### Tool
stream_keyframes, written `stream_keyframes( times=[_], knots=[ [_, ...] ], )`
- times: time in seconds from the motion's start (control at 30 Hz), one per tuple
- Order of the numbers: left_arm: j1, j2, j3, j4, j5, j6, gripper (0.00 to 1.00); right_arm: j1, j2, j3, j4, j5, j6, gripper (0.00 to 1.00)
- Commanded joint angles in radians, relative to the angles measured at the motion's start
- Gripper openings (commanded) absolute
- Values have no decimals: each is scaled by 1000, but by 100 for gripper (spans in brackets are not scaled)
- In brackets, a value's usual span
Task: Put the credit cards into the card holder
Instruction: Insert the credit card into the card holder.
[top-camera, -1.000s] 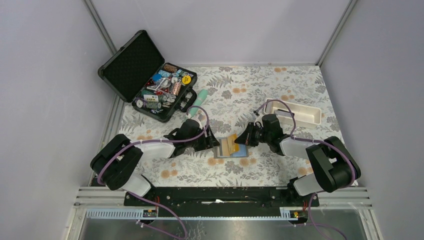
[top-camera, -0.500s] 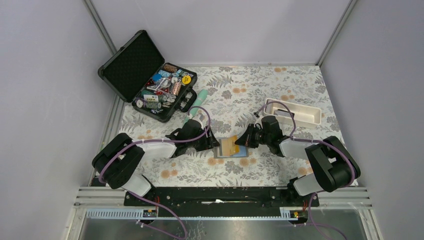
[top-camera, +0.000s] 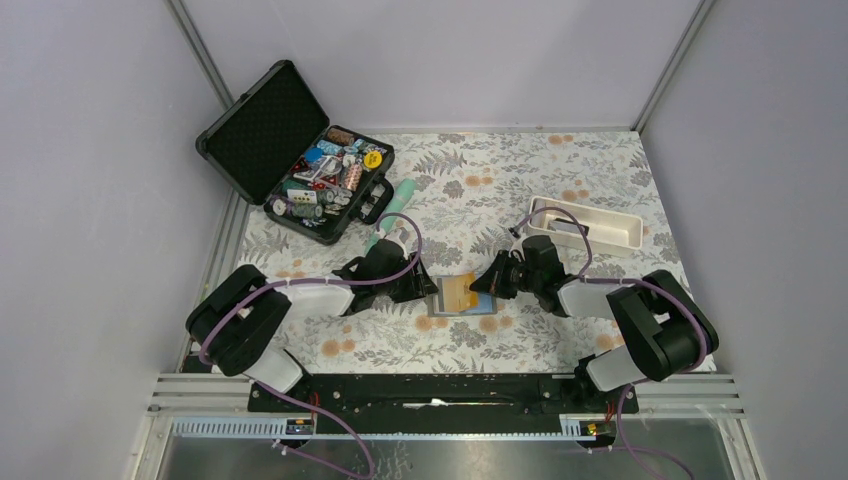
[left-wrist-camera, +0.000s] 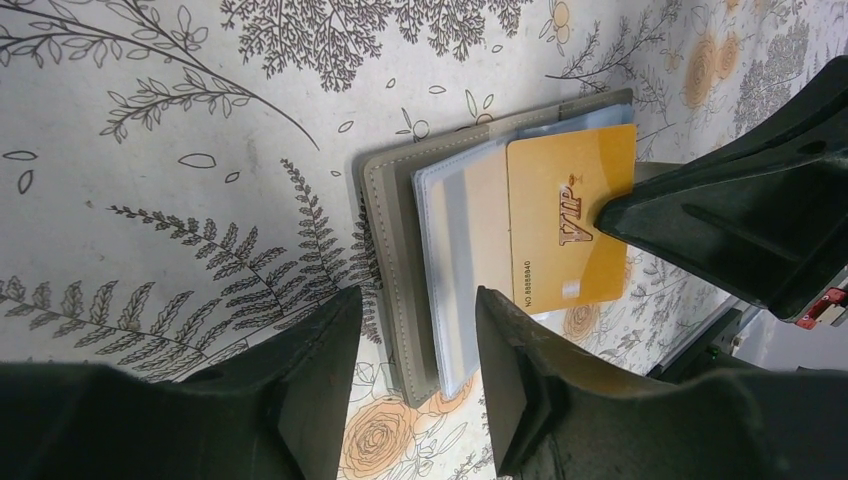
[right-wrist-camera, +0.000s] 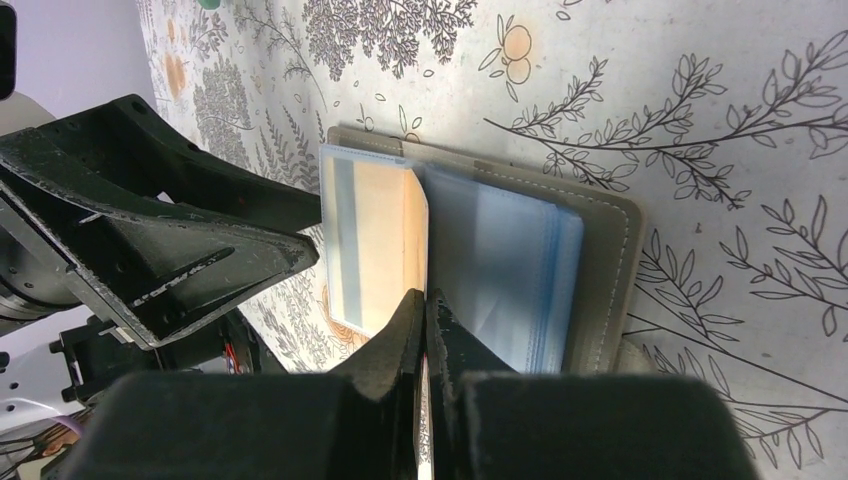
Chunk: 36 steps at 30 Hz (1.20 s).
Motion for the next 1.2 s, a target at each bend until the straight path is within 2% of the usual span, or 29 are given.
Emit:
stream_keyframes(
  times=[0.0,0.27,0.83,1.17],
  knots=[
    [-8,38,-4,-69,-38,28,47,18,21,-17,22,44,9,0],
    [-8,56,0,-70,-37,32,44,30,36,-21,26,56,18,0],
    [-10,75,-4,-80,-43,37,28,53,16,-62,2,98,19,0],
    [-10,84,-6,-83,-46,40,24,74,13,-74,12,119,34,0]
  ],
)
